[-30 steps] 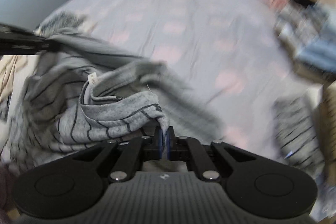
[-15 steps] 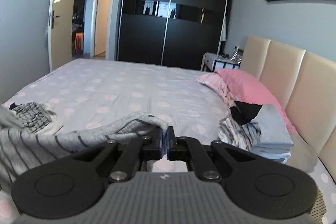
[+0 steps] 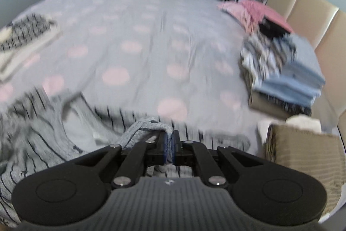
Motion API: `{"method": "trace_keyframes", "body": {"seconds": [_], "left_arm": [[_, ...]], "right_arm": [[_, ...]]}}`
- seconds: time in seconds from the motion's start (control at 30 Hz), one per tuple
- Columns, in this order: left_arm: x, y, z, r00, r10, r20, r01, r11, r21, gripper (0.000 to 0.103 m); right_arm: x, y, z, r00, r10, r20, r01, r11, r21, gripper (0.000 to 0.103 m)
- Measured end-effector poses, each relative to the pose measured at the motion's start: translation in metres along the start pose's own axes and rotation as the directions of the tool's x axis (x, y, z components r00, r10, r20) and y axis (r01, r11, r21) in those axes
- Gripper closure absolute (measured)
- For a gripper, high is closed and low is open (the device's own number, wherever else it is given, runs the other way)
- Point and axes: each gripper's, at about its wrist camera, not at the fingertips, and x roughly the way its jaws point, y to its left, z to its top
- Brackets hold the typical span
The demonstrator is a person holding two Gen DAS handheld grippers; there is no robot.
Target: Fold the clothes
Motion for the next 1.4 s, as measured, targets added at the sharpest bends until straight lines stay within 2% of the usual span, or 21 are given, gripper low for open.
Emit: {"method": "trace_keyframes", "body": {"seconds": [0.1, 0.27, 0.43, 0.6, 0.67, 0.8, 1.0, 1.1, 1.23, 1.3, 1.4], "left_arm": [[0.003, -0.005, -0.004, 0.999, -0.013, -0.030, 0.014, 0.999, 0.034, 0.089], [-0.006, -0.006, 0.009, 0.999, -0.033, -0.027, 0.035, 0.997, 0.073, 0.086], [-0.017, -0.005, 0.030, 0.996, -0.069, -0.054, 0.074, 0.991, 0.108, 0.082], [-0.013, 0.001, 0.063, 1.000, -0.006, -0.025, 0.011, 0.982, 0.189, 0.080], [-0.005, 0.005, 0.077, 1.000, -0.005, -0.007, 0.006, 0.974, 0.228, 0.080], [0.016, 0.008, 0.107, 0.999, -0.026, 0.029, 0.016, 0.950, 0.313, 0.080], [0.070, 0.026, 0.150, 0.997, 0.024, 0.080, -0.056, 0.906, 0.420, 0.078], [0.104, 0.042, 0.169, 0.996, 0.054, 0.070, -0.080, 0.895, 0.439, 0.078], [0.136, 0.059, 0.186, 0.998, 0.046, 0.039, -0.058, 0.889, 0.453, 0.078], [0.144, 0.059, 0.188, 0.999, 0.034, 0.035, -0.047, 0.867, 0.496, 0.078], [0.151, 0.054, 0.186, 1.000, 0.003, 0.031, -0.020, 0.816, 0.578, 0.078]], "right_arm": [[0.015, -0.001, -0.017, 0.999, -0.004, -0.054, 0.003, 1.000, -0.003, 0.099], [0.040, -0.004, -0.045, 0.990, -0.009, -0.139, 0.008, 1.000, -0.005, 0.098], [0.043, -0.012, -0.050, 0.987, 0.005, -0.159, 0.000, 1.000, 0.029, 0.098], [0.049, -0.012, -0.052, 0.986, 0.006, -0.164, -0.002, 1.000, 0.025, 0.098], [0.051, -0.012, -0.052, 0.986, 0.005, -0.167, -0.002, 1.000, 0.020, 0.098], [0.055, -0.012, -0.053, 0.985, 0.005, -0.171, -0.003, 1.000, 0.014, 0.097], [0.060, -0.014, -0.056, 0.982, 0.007, -0.188, -0.005, 1.000, 0.012, 0.097], [0.064, -0.014, -0.059, 0.979, -0.006, -0.203, 0.005, 1.000, -0.003, 0.097], [0.076, -0.021, -0.068, 0.962, -0.031, -0.271, 0.033, 0.999, 0.005, 0.097], [0.083, -0.024, -0.076, 0.947, -0.036, -0.319, 0.039, 0.999, 0.005, 0.097], [0.089, -0.032, -0.090, 0.929, -0.023, -0.369, 0.035, 0.999, 0.027, 0.098]]}}
